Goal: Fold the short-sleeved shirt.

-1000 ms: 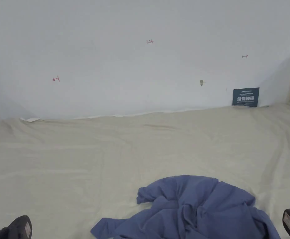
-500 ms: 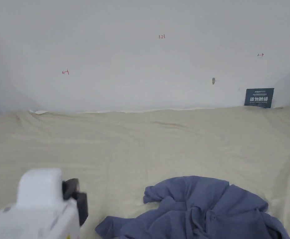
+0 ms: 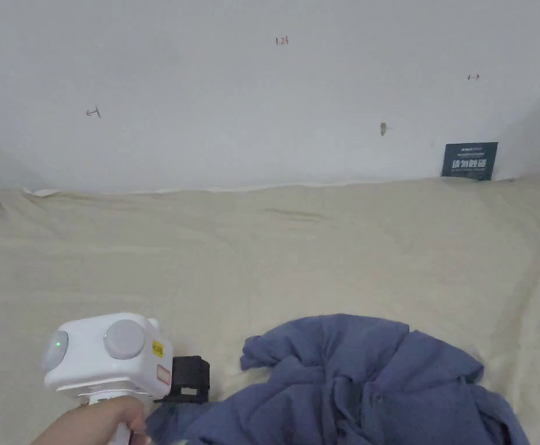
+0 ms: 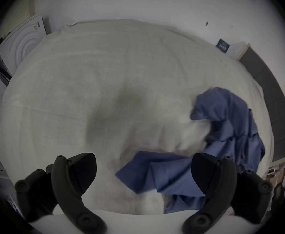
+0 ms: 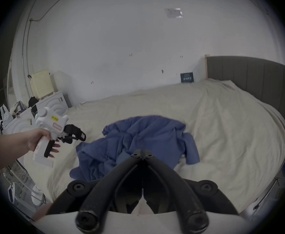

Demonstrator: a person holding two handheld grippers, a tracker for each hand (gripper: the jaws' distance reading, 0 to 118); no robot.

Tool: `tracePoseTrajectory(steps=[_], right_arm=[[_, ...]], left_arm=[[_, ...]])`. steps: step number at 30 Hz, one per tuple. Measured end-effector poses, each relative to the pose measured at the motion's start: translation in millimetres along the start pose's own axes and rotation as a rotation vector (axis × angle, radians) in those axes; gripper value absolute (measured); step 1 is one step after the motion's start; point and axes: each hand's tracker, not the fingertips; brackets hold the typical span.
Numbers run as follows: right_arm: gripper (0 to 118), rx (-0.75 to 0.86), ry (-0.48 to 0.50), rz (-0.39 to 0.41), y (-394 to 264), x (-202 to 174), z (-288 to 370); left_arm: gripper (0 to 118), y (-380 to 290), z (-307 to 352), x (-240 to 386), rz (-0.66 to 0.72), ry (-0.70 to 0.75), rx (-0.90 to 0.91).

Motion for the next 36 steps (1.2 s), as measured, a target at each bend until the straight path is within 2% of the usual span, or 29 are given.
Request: tracePoseTrajectory(steps=[4, 5, 6, 9, 10, 12, 15, 17, 18, 20, 21, 22, 23, 24, 25, 26, 27, 28, 29, 31, 33, 34, 35, 36], right_arm=[[0, -0.035, 0.003, 0.010, -7.4, 1.5, -6.6], [0, -0.041, 0.004, 0.011, -8.3, 1.2, -7.2], [0, -0.045, 0.005, 0.010, -8.6, 1.1, -8.2], [0, -0.045, 0.007, 0.014, -8.4, -0.1, -10.8], [0, -0.043, 0.005, 0.017, -7.1, -0.5, -12.4], [0, -0.036, 0.007, 0.026, -2.6, -0.6, -15.3], [0, 0.009, 0.019, 0.069, 12.3, 1.9, -27.6], [0, 0.033, 0.071, 0.125, 33.6, 8.9, -56.0], [0, 0.004, 0.073, 0.160, 52.1, 11.2, -77.7], [0, -0.049, 0.013, 0.244, 91.5, 9.9, -125.0], [0, -0.096, 0.042, 0.254, 112.1, 12.7, -153.9], [0, -0.214, 0.119, 0.242, 132.4, 15.8, -184.1], [0, -0.333, 0.141, 0.229, 149.1, 16.6, -213.7], [9, -0.453, 0.138, 0.217, 162.8, 16.6, -244.4], [27, -0.549, 0.095, 0.214, 172.8, 18.6, -272.2], [52, -0.581, 0.054, 0.233, 176.7, 18.1, -293.0], [87, -0.641, 0.023, 0.280, 178.4, 17.4, -313.9], [98, -0.670, -0.023, 0.331, 177.9, 16.6, -329.8], [98, -0.659, -0.064, 0.357, 174.7, 16.4, -340.1], [98, -0.677, -0.112, 0.352, 166.7, 19.0, -364.1], [98, -0.719, -0.118, 0.312, 155.9, 21.5, -382.0], [97, -0.744, -0.098, 0.292, 150.9, 21.6, -388.0], [92, -0.758, -0.057, 0.285, 147.1, 21.6, -391.5], [49, -0.754, -0.020, 0.285, 143.7, 20.1, -391.7]], left_arm=[[113, -15.6, 3.4, 18.1, -0.102, 0.039, -0.032], [111, -19.9, 3.2, 24.3, -0.127, 0.051, -0.028], [105, -20.6, -5.2, 27.8, -0.150, 0.048, -0.028], [78, -30.1, 0.3, 40.1, -0.202, 0.024, 0.025], [63, -33.1, 4.9, 40.2, -0.226, 0.021, 0.069], [16, -34.7, 10.2, 38.6, -0.240, -0.042, 0.104], [16, -39.3, 17.1, 33.4, -0.187, -0.056, 0.141], [15, -43.3, 17.2, 34.9, -0.213, -0.070, 0.138], [15, -47.7, 18.8, 37.9, -0.245, -0.068, 0.146], [15, -53.3, 21.1, 40.5, -0.292, -0.073, 0.165], [15, -56.3, 23.5, 41.2, -0.301, -0.080, 0.186], [15, -52.7, 20.7, 31.2, -0.298, -0.093, 0.210], [15, -53.4, 21.6, 28.5, -0.281, -0.109, 0.220], [15, -53.7, 21.9, 25.5, -0.264, -0.116, 0.225], [15, -55.1, 22.2, 22.3, -0.238, -0.132, 0.231], [15, -57.8, 22.2, 20.3, -0.221, -0.148, 0.225], [15, -58.5, 21.4, 17.6, -0.207, -0.153, 0.227], [15, -58.7, 20.0, 15.8, -0.197, -0.159, 0.222], [15, -59.5, 19.1, 14.6, -0.192, -0.161, 0.222], [15, -61.1, 16.2, 12.6, -0.188, -0.172, 0.222], [15, -61.4, 14.6, 12.2, -0.196, -0.175, 0.221], [15, -61.7, 13.2, 11.1, -0.199, -0.177, 0.219], [15, -60.8, 12.3, 9.4, -0.197, -0.184, 0.215], [14, -59.7, 11.0, 7.5, -0.193, -0.197, 0.208]])
